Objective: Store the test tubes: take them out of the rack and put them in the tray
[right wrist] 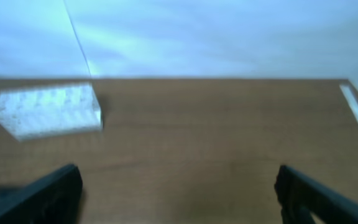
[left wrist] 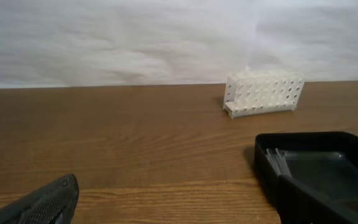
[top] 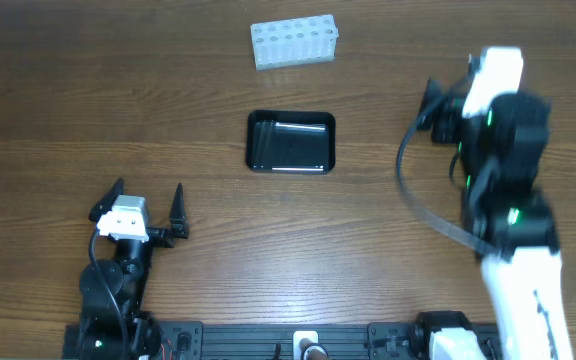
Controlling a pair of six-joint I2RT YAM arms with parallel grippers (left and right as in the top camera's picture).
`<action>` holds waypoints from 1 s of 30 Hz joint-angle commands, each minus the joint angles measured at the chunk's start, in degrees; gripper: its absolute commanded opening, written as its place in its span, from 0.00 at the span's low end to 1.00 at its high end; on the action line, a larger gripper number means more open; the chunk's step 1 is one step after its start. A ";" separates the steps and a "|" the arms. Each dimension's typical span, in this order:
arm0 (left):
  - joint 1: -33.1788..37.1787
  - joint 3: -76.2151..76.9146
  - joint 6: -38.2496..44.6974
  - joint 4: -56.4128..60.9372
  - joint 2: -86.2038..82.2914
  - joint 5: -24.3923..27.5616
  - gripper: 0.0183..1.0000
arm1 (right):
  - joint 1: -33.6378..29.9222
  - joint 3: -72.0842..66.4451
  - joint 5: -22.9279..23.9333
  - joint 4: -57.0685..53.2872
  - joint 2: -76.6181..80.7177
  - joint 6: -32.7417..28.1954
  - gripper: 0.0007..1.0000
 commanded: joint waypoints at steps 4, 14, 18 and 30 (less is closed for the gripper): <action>0.28 -0.37 0.66 0.13 -0.46 0.76 1.00 | -0.04 -23.69 0.26 12.46 -18.12 -1.07 0.99; 0.31 -0.37 0.66 0.13 -0.46 0.76 1.00 | -0.04 -44.85 0.07 21.97 -36.54 1.55 0.99; 0.31 -0.37 0.66 0.13 -0.46 0.76 1.00 | 0.00 -49.48 0.11 21.92 -43.06 1.53 0.99; 0.28 -0.37 0.66 0.13 -0.46 0.76 1.00 | 0.17 -50.21 1.53 12.31 -54.53 0.90 0.99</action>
